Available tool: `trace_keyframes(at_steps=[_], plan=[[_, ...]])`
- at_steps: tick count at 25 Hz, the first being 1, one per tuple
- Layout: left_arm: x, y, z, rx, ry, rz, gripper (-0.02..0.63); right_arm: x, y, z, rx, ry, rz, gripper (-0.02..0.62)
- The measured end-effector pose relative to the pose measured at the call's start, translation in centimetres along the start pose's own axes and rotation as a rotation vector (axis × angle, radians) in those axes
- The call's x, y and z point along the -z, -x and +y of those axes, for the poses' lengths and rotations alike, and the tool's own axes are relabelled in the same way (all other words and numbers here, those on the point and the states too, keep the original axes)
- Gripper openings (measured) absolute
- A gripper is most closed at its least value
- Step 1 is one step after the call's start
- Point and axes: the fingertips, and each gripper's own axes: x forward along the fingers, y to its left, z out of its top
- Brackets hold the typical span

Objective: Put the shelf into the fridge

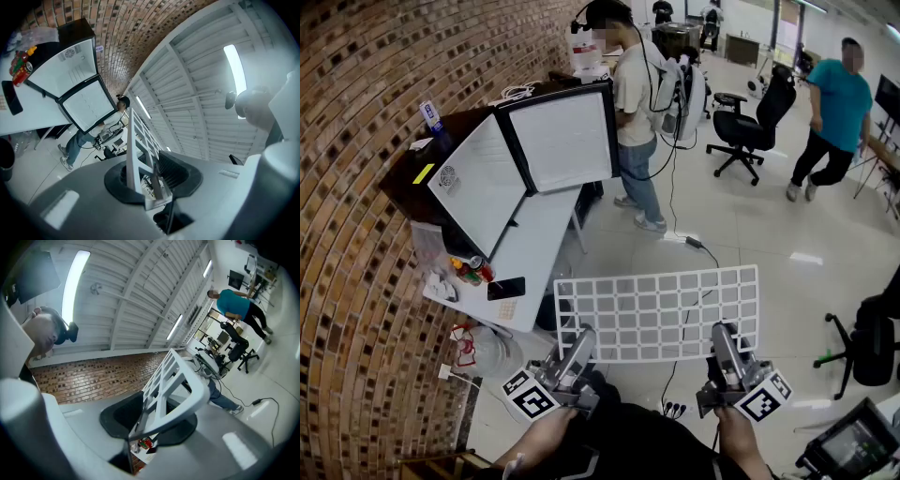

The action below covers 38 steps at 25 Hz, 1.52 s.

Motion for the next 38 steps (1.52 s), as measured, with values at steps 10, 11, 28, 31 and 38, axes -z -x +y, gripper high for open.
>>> trace_keyframes(at_steps=[10,11,28,31,38], plan=[[-6.7,-0.7,6.2,-0.035,-0.007,-0.035,0.081,2.5,-10.1,-0.6,-0.038,-0.063,0.042,0.087],[-7.3,-0.6,6.9,-0.041,0.0,-0.042,0.08,2.9,-11.2,-0.6,-0.04,-0.06,0.051,0.087],[-16.9,0.7,17.6,-0.07,0.016,-0.085,0.077,8.9,-26.1,0.5,-0.08,-0.085,0.12,0.084],[-17.2,0.5,18.0,-0.082,0.007,-0.096,0.077,8.8,-27.3,-0.5,-0.091,-0.086,0.121,0.084],[-18.6,-1.0,19.8,-0.124,-0.005,-0.139,0.069,8.9,-31.7,-2.1,-0.147,-0.134,0.16,0.084]])
